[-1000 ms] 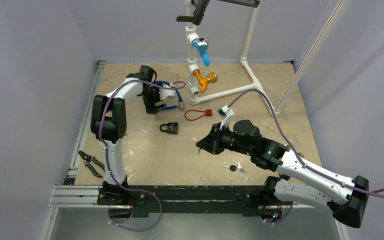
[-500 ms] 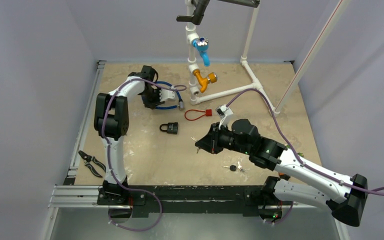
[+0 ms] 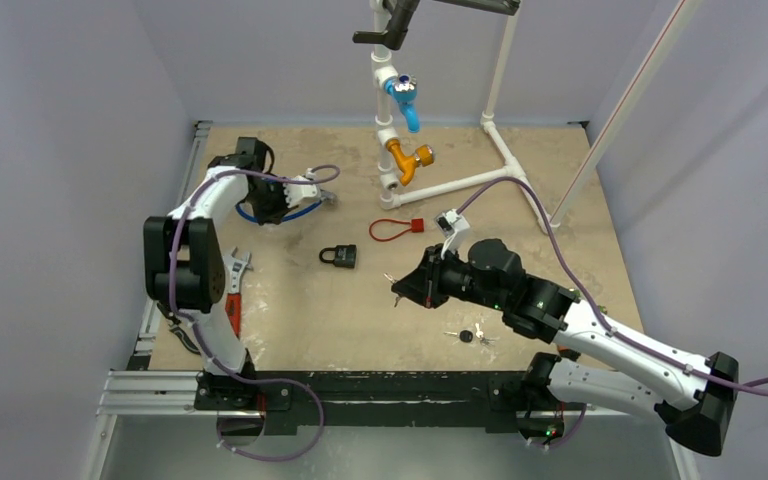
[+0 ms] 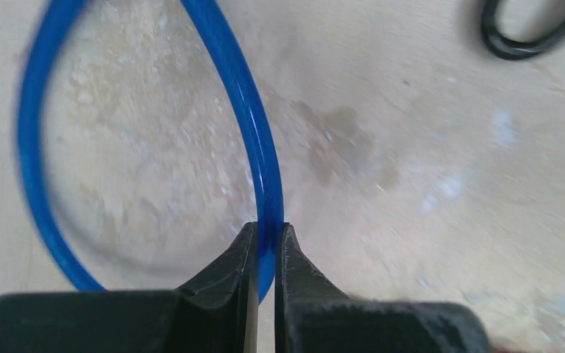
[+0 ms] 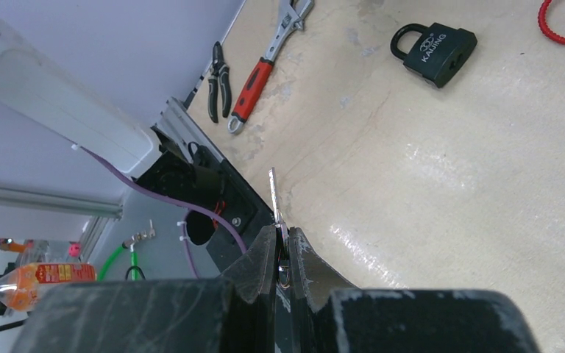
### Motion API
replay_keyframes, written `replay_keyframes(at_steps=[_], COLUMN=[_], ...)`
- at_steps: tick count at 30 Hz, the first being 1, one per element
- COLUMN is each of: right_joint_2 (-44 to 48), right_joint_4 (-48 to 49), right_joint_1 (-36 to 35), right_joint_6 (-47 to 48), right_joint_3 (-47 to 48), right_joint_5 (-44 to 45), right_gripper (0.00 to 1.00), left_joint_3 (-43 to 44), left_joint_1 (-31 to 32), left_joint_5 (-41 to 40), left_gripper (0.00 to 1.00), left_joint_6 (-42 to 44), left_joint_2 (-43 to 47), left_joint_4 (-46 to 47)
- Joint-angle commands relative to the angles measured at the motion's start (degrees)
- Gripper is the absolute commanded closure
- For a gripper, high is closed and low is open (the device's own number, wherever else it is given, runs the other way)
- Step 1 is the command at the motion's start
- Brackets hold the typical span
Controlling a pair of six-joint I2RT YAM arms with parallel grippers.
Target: Unlock with the key
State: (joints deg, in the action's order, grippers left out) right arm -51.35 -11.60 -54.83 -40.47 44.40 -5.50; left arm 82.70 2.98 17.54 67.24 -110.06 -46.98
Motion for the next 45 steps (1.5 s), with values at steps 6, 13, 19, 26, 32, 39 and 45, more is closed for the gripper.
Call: replay_keyframes(at_steps=[6, 13, 19, 26, 32, 39, 45], right_joint_2=[1.43, 2.11, 4.0, 6.6, 6.47, 6.17, 7.33], right_joint_4=[-0.3, -0.01, -0.51, -0.88, -1.1, -1.09, 0.13], right_joint_1=[0.16, 0.16, 0.17, 0.16, 0.16, 0.15, 0.16], right_joint_6=[1.81, 1.86, 1.37, -0.28, -1.04, -2.91, -4.79], right_joint_3=[2.19, 0.75, -0.99, -3.14, -4.33, -6.4, -8.35], right_joint_5=[0.02, 0.11, 0.47, 0.72, 1.19, 1.13, 1.27], right_gripper=[1.0, 1.0, 1.0, 1.0, 1.0, 1.0, 1.0], left_joint_3=[-14.88, -26.38, -32.36, -41.85, -41.15, -31.08, -24.17], left_joint_1=[2.81, 9.65, 16.24, 23.25, 25.49, 25.76, 26.05], left_joint_5=[10.0, 9.72, 9.52, 5.55, 4.24, 7.06, 10.21], left_gripper=[1.0, 1.0, 1.0, 0.69, 0.5, 0.31, 0.3], left_joint_6=[2.57, 2.57, -1.86, -2.59, -5.21, -2.21, 10.1], left_joint_2=[26.07, 42.94, 50.47, 50.12, 44.34, 42.24, 36.54], left_joint_4=[-10.59, -13.73, -12.86, -9.94, -8.1, -9.87, -6.68])
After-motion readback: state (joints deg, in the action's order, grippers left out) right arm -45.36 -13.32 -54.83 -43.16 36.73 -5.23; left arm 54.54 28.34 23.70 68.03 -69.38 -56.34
